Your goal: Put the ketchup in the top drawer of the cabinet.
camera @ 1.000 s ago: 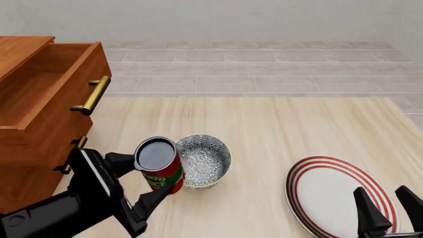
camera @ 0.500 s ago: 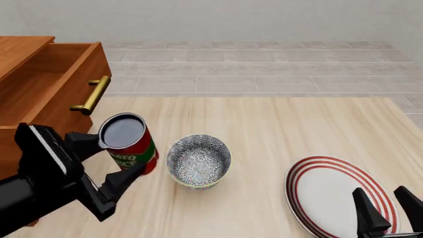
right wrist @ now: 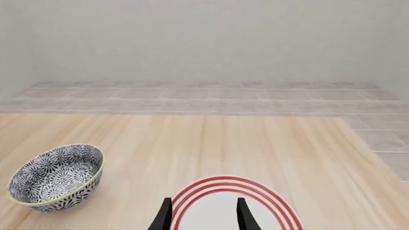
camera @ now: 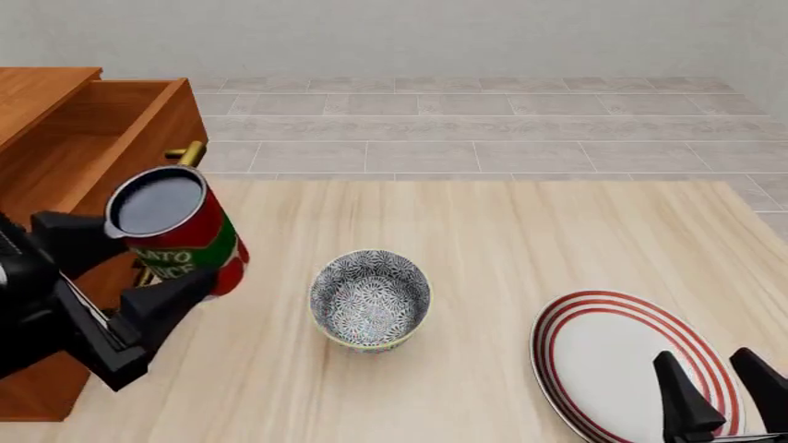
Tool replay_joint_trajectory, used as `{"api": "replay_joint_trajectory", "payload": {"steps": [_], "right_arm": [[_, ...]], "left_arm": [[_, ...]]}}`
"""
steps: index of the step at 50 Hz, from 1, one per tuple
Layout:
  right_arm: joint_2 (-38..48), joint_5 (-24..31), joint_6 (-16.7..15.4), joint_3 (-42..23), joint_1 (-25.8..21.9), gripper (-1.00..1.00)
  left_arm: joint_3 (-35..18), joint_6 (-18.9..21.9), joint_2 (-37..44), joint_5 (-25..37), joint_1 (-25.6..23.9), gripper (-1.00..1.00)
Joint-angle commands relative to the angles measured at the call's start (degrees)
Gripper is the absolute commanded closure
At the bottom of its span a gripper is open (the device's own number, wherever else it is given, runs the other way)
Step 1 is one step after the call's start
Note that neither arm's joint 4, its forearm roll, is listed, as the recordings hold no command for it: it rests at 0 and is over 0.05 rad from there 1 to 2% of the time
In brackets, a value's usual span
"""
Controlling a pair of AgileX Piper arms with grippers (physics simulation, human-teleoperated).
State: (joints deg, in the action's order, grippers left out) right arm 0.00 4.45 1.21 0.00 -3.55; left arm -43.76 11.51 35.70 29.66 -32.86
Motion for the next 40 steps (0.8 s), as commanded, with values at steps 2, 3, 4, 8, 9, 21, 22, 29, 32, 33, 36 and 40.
{"api": "replay_joint_trajectory", "payload": {"steps": [2,3,4,8,9,21,22,29,32,33,36,40], "right_arm": [[0.0,0.1,-0.54,0.0,-0.81,-1.0],[0.0,0.17,-0.52,0.0,-1.14,-1.0],[0.0,0.15,-0.32,0.0,-1.23,-1.0],[0.0,-0.31,0.49,0.0,-0.87,-1.0],[0.0,-0.31,0.4,0.0,-0.87,-1.0],[0.0,-0.36,1.84,0.0,-1.27,-1.0],[0.0,-0.35,1.82,0.0,-1.32,-1.0],[0.0,-0.23,1.89,0.0,-1.42,-1.0],[0.0,-0.17,1.84,0.0,-1.49,-1.0],[0.0,-0.2,1.87,0.0,-1.53,-1.0],[0.0,-0.18,1.82,0.0,-1.63,-1.0],[0.0,-0.03,1.73,0.0,-1.73,-1.0]], "left_arm": [[-4.74,1.56,-2.58,6.55,2.33,1.0],[-4.43,2.82,-3.39,6.72,1.48,1.0],[-4.47,2.85,-4.22,7.05,1.65,1.0],[-4.08,1.85,-4.85,8.24,4.76,1.0],[-4.1,1.86,-4.96,8.24,5.15,1.0],[-7.14,1.77,-7.99,12.57,7.81,1.0],[-7.92,1.61,-8.06,13.26,7.82,1.0],[-13.19,3.86,-8.95,17.68,9.57,1.0],[-14.16,4.74,-8.52,18.48,10.98,1.0],[-14.17,5.36,-8.47,18.59,11.58,1.0],[-14.7,4.65,-8.09,18.91,12.11,1.0],[-15.53,4.84,-7.92,19.46,13.04,1.0]]}}
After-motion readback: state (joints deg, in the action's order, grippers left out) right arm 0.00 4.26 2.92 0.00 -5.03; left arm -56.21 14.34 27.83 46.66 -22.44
